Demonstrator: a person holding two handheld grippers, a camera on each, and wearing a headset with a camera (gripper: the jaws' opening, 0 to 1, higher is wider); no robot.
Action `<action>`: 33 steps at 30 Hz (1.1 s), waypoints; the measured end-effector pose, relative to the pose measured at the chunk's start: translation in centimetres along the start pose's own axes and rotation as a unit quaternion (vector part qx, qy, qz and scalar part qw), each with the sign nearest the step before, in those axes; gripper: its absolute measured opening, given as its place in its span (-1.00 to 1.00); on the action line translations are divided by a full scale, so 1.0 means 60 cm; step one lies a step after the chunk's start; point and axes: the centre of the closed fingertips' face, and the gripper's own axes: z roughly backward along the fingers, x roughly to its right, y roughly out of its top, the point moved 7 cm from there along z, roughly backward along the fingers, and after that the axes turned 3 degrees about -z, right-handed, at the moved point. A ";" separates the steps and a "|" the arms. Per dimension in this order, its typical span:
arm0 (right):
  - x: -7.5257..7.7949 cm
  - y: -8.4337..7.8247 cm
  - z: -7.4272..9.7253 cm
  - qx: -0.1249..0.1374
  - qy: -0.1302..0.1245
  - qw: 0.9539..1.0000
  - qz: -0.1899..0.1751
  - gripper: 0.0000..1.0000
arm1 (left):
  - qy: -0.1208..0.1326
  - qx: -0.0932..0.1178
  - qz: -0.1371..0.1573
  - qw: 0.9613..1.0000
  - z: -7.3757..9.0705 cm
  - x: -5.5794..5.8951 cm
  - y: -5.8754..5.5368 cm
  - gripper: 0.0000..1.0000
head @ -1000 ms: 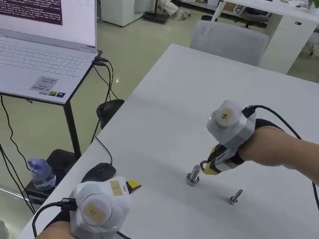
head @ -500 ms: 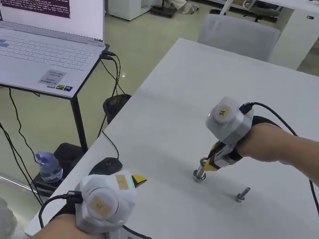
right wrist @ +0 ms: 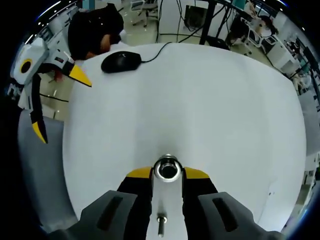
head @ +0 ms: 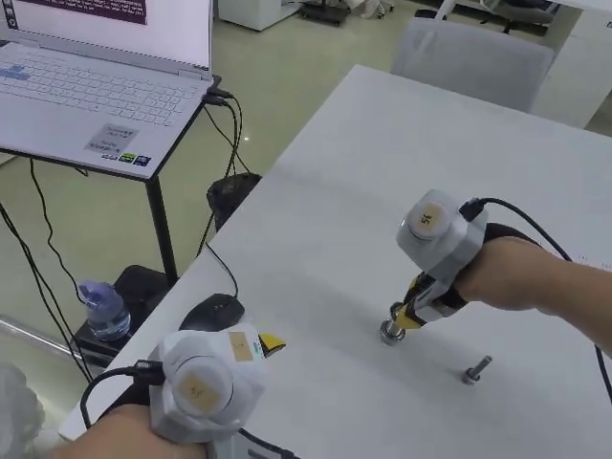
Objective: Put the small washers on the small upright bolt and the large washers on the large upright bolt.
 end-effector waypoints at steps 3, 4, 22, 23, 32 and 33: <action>0.002 0.000 -0.006 -0.001 0.001 1.000 0.001 -0.56 | 0.000 0.000 0.001 1.000 -0.001 -0.001 0.000 0.85; 0.002 -0.001 -0.007 -0.004 0.001 1.000 0.002 -0.56 | 0.000 -0.002 0.000 1.000 0.001 -0.002 0.000 0.84; 0.007 -0.006 -0.042 -0.023 0.003 1.000 0.004 -0.56 | -0.002 0.000 0.006 1.000 -0.002 0.000 0.000 0.82; 0.007 -0.006 -0.043 -0.024 0.002 1.000 0.004 -0.56 | -0.003 -0.001 0.006 1.000 -0.003 -0.001 0.000 0.82; 0.008 -0.011 -0.056 -0.031 0.003 1.000 -0.001 -0.55 | -0.003 -0.003 0.005 1.000 -0.005 -0.002 0.001 0.79; 0.008 -0.011 -0.056 -0.031 0.002 1.000 -0.001 -0.55 | -0.003 -0.003 0.004 1.000 -0.005 -0.002 0.001 0.79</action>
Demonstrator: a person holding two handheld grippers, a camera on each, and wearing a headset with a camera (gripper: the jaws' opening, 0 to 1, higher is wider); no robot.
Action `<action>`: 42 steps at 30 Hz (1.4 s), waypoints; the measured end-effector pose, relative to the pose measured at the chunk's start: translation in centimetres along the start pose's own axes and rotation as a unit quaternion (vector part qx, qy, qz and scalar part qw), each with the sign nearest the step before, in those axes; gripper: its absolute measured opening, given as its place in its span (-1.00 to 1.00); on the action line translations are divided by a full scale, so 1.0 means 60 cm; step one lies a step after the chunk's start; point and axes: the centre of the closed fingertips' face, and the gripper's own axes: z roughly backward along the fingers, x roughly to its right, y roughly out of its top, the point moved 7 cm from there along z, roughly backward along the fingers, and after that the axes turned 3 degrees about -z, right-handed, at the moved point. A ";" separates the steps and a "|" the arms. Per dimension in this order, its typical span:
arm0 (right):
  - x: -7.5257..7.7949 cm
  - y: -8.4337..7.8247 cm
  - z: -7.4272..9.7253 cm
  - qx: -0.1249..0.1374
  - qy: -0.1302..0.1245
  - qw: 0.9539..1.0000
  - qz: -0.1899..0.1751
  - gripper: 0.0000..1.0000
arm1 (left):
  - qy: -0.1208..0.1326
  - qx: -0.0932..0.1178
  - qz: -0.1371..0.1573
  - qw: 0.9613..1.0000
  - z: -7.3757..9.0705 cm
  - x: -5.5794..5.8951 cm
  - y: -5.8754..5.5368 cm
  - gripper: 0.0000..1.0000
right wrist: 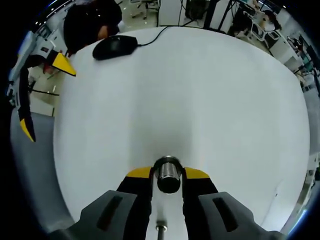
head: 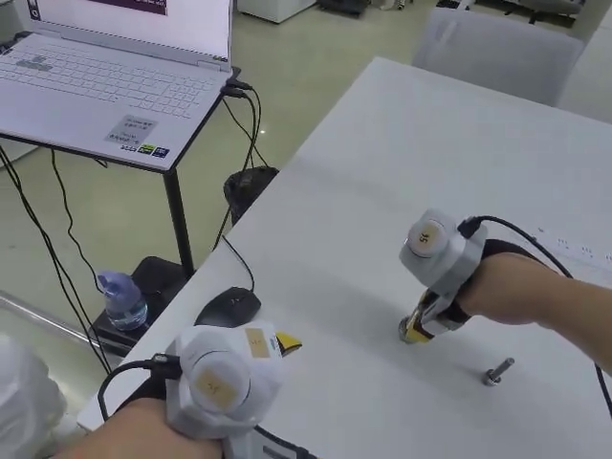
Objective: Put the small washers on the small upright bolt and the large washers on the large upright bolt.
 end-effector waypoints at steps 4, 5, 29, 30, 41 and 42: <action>0.001 0.000 -0.001 0.002 -0.002 1.000 -0.002 -0.55 | 0.000 0.000 0.001 1.000 0.001 -0.001 -0.001 0.78; 0.001 -0.001 -0.001 0.002 -0.002 1.000 0.000 -0.55 | 0.000 -0.001 0.001 1.000 0.001 -0.002 -0.002 0.77; 0.005 -0.005 -0.004 0.006 -0.002 1.000 -0.003 -0.40 | -0.006 -0.010 0.000 1.000 -0.003 0.004 -0.004 0.70; 0.005 -0.004 -0.003 0.009 -0.003 1.000 -0.003 -0.39 | -0.006 -0.010 0.001 1.000 -0.003 0.005 -0.004 0.70; 0.003 -0.010 0.047 0.064 -0.028 0.998 0.010 -0.33 | -0.007 -0.008 -0.002 1.000 -0.006 0.005 0.000 0.70; 0.004 -0.010 0.052 0.073 -0.032 0.997 0.012 -0.31 | -0.007 -0.007 -0.003 1.000 -0.007 0.005 0.000 0.70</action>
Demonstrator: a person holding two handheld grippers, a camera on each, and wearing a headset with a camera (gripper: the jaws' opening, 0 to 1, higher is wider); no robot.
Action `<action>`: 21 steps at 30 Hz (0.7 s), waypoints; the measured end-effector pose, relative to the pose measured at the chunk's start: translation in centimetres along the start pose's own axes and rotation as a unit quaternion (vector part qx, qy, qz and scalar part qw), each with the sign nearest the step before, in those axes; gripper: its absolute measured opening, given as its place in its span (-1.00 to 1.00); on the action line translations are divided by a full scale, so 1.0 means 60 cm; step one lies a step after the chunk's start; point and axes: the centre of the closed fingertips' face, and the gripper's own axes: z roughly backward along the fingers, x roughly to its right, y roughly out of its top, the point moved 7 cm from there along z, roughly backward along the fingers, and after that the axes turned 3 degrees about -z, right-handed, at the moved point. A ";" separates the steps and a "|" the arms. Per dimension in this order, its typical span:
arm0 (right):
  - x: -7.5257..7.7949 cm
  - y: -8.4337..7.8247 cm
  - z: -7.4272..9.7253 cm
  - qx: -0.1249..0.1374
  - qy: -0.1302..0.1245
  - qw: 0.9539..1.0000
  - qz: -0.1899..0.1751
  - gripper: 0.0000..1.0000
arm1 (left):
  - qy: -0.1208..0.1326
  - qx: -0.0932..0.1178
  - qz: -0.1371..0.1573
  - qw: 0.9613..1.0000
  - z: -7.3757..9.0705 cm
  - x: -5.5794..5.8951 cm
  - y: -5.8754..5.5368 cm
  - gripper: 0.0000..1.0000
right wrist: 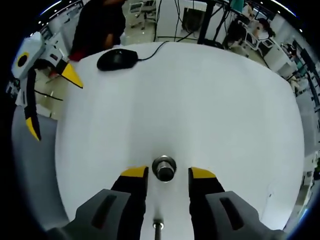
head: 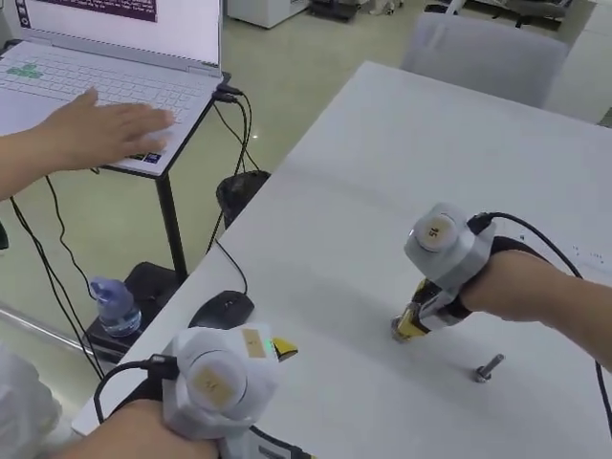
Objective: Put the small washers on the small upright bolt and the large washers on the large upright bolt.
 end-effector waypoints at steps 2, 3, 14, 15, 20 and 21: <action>0.000 0.000 0.017 0.014 -0.018 1.000 0.020 -0.26 | -0.001 -0.001 0.002 1.000 0.000 0.001 0.000 0.70; -0.002 -0.004 0.024 0.016 -0.020 1.000 0.016 -0.25 | -0.001 0.000 0.004 1.000 0.000 0.001 0.001 0.70; -0.024 -0.036 0.091 0.078 -0.033 0.996 -0.022 -0.21 | 0.002 0.002 0.000 1.000 0.002 0.005 0.009 0.72; -0.027 -0.041 0.100 0.082 -0.035 0.996 -0.021 -0.21 | 0.003 0.003 -0.002 1.000 0.002 0.005 0.010 0.72; -0.036 -0.063 0.135 0.105 -0.043 0.993 -0.042 -0.16 | 0.002 0.000 -0.002 1.000 0.005 0.005 0.011 0.72; -0.039 -0.068 0.142 0.111 -0.043 0.992 -0.045 -0.15 | 0.001 0.000 -0.002 1.000 0.006 0.005 0.011 0.72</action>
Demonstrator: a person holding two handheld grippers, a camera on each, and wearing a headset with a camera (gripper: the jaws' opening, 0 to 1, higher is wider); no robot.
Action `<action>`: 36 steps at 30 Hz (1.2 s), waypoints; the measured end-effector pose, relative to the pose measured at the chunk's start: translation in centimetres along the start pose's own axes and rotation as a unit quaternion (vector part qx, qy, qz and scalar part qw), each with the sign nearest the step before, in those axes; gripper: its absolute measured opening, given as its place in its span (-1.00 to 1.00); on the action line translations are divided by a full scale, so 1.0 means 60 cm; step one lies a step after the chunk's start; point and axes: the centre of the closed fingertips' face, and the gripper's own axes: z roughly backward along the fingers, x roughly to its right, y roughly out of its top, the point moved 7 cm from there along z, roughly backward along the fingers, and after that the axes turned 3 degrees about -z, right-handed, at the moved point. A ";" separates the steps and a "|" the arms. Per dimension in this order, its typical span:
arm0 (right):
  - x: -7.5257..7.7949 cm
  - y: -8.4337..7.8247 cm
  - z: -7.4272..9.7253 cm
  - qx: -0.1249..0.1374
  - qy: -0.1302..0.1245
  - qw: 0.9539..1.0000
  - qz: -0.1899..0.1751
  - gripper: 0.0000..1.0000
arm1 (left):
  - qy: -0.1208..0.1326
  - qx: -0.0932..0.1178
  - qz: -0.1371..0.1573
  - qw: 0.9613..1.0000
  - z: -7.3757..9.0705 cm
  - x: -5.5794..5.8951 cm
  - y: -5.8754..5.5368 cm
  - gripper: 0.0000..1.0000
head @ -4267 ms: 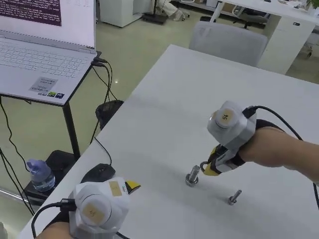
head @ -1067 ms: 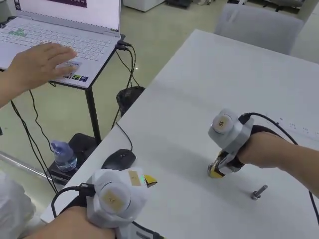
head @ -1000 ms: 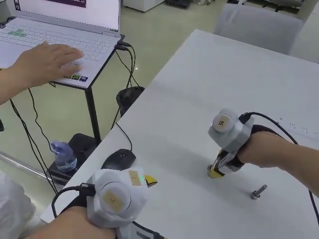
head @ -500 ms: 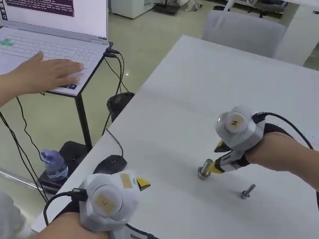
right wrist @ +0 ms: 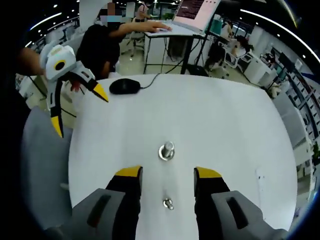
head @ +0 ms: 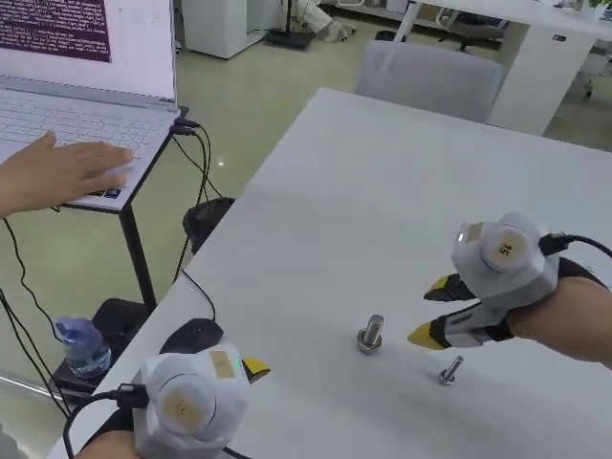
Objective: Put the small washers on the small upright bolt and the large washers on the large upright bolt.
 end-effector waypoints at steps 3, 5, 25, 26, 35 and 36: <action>0.000 -0.014 0.021 0.011 -0.006 1.000 -0.013 -0.11 | 0.001 0.000 0.001 1.000 0.003 0.002 0.002 0.72; -0.003 -0.023 0.037 0.025 -0.012 0.999 -0.027 -0.09 | 0.001 0.000 0.002 1.000 0.005 0.002 0.004 0.73; -0.078 -0.130 0.155 0.171 -0.068 0.969 -0.162 0.14 | 0.000 0.010 0.006 1.000 0.028 0.012 0.025 0.78; -0.084 -0.136 0.158 0.177 -0.070 0.967 -0.168 0.14 | 0.000 0.011 0.006 1.000 0.029 0.014 0.025 0.78; -0.147 -0.181 0.164 0.211 -0.063 0.951 -0.218 0.30 | -0.006 0.018 0.016 1.000 0.032 0.031 0.027 0.80; -0.152 -0.186 0.164 0.213 -0.063 0.950 -0.219 0.33 | -0.009 0.017 0.016 1.000 0.033 0.034 0.028 0.80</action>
